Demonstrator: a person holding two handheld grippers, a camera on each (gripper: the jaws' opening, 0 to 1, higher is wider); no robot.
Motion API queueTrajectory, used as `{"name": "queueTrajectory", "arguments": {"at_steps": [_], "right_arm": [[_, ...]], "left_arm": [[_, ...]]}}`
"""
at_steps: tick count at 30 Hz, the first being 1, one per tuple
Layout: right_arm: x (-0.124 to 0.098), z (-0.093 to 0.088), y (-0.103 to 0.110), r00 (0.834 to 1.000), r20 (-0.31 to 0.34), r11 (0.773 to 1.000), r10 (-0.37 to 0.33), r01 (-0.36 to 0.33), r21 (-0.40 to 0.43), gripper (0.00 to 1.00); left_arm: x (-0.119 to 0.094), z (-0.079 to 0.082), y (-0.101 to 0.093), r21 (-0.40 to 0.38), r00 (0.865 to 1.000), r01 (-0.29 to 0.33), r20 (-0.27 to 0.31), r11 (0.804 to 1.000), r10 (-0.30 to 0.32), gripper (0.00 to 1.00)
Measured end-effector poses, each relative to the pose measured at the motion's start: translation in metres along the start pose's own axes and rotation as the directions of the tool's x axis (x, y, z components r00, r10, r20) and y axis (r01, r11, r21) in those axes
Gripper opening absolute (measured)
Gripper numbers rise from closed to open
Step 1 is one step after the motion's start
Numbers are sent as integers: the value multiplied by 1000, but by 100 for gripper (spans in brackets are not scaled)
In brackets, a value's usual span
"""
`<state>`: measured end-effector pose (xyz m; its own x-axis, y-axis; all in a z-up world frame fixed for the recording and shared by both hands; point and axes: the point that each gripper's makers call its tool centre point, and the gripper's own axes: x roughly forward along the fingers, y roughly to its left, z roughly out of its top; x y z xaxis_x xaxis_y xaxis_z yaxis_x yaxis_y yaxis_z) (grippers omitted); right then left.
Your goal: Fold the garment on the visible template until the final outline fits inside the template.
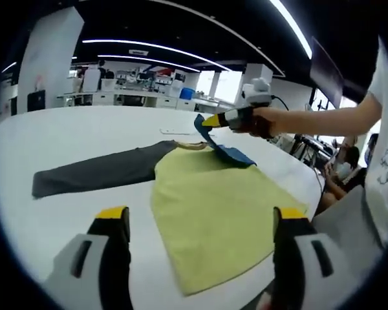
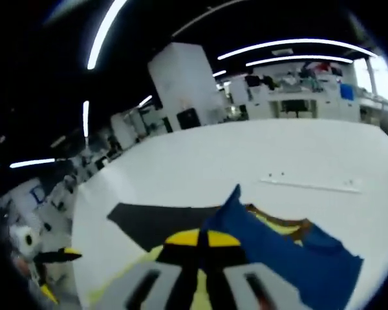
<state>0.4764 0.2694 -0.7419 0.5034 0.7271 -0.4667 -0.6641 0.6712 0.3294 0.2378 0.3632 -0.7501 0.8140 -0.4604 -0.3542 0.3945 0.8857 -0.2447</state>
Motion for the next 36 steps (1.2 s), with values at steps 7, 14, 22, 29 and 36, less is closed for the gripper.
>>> {"name": "queueTrajectory", "arguments": {"at_steps": [7,14,22,29,36], "right_arm": [[27,-27,15,997,-71,1000,14,-14,7,0],[53,-59,15,989,-149,1000,-6,6,-5,0],[61,-65,15,983,-184,1000,-6,2,-25,0],[68,-72,11,973,-230,998,23,-35,-46,0],[61,-73,22,969,-232,987,82,-111,-116,26]], "left_arm": [[0,1,0,3,1000,0,-1,1000,0,89],[0,0,5,-3,1000,-5,1,1000,5,89],[0,-2,9,-4,1000,-8,-3,1000,8,89],[0,-1,5,-7,1000,-10,-1,1000,10,89],[0,0,4,-8,1000,-11,-3,1000,11,89]]}}
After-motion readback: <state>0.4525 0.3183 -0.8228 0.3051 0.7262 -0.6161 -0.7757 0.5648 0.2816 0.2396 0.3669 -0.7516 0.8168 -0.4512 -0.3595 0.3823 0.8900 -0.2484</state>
